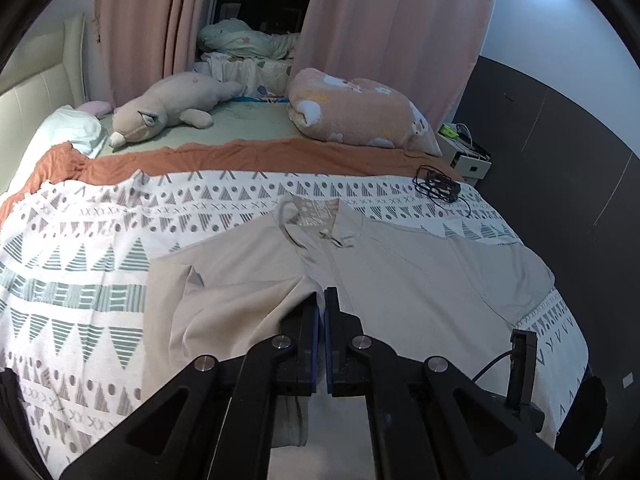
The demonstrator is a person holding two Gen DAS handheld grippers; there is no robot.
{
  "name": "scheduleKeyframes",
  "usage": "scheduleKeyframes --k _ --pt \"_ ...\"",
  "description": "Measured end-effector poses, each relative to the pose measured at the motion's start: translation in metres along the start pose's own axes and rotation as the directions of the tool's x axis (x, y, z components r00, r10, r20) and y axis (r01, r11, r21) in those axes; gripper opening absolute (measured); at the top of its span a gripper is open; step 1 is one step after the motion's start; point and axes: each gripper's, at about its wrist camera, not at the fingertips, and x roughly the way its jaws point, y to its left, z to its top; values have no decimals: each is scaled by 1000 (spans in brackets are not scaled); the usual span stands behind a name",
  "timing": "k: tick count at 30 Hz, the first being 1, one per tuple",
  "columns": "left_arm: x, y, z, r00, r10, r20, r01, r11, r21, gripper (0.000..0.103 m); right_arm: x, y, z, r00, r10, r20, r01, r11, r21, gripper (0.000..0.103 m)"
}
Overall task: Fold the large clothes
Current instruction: 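Carry the held sleeve across the jacket body with the left tool, then lay the sleeve on the jacket body and open the left tool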
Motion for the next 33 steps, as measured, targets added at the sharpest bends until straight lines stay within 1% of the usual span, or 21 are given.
scheduleKeyframes --k 1,3,5,6,8,11,12,14,16,19,21,22,23,24,25,26,28,29,33 --pt "14 -3 -6 1000 -9 -21 9 1000 -12 4 -1 -4 2 1000 6 3 -6 1000 19 93" --pt "46 -6 -22 996 -51 -77 49 998 -39 4 -7 -13 4 1000 8 12 -9 999 52 93" --pt "75 -9 -38 985 -100 -138 90 993 -79 4 -12 -20 7 999 7 34 -10 996 84 93" --pt "87 -12 -46 980 -120 -158 106 990 -94 5 -22 -26 5 999 6 44 -10 995 97 93" --pt "106 -22 -60 976 -131 -174 115 988 -103 5 -27 -31 5 998 1 59 -8 993 119 93" --pt "122 -34 -77 970 -151 -188 131 985 -113 6 -34 -33 4 997 0 81 -11 991 134 93" --pt "125 -37 -81 969 -151 -193 131 985 -116 6 -37 -35 -2 996 -1 87 -11 991 136 93" --pt "130 -40 -89 969 -161 -190 137 982 -131 7 -42 -35 -6 995 -2 105 -14 990 143 93" --pt "129 -42 -96 972 -154 -175 130 981 -142 7 -57 -44 -11 993 -1 119 -17 989 147 93" --pt "122 -42 -103 983 -147 -114 125 977 -175 8 -62 -46 -14 990 -6 139 -16 988 155 93" --pt "111 -41 -110 987 -150 -53 137 969 -203 11 -69 -47 -18 989 -9 148 -15 987 159 93" --pt "106 -42 -113 990 -141 -32 132 971 -201 22 -70 -45 -19 988 -11 152 -13 987 157 93" --pt "99 -43 -118 993 -116 -14 111 975 -194 55 -70 -42 -19 988 -12 152 -11 988 152 93" --pt "93 -44 -121 995 -102 0 100 978 -185 84 -71 -39 -20 988 -13 151 -9 990 142 93" --pt "86 -44 -123 994 -106 17 107 978 -180 103 -71 -35 -21 989 -14 149 -5 992 129 93" --pt "79 -46 -124 996 -88 21 90 982 -163 103 -72 -33 -20 989 -13 147 -4 993 115 93" --pt "66 -48 -121 999 -28 38 32 993 -115 103 -79 -27 -23 989 -19 147 7 997 82 93" --pt "56 -46 -121 998 -20 55 26 994 -107 103 -82 -26 -23 989 -23 149 12 997 71 93" --pt "24 -21 -125 995 9 100 8 986 -165 103 -87 -12 -24 988 -21 156 20 1000 7 93"
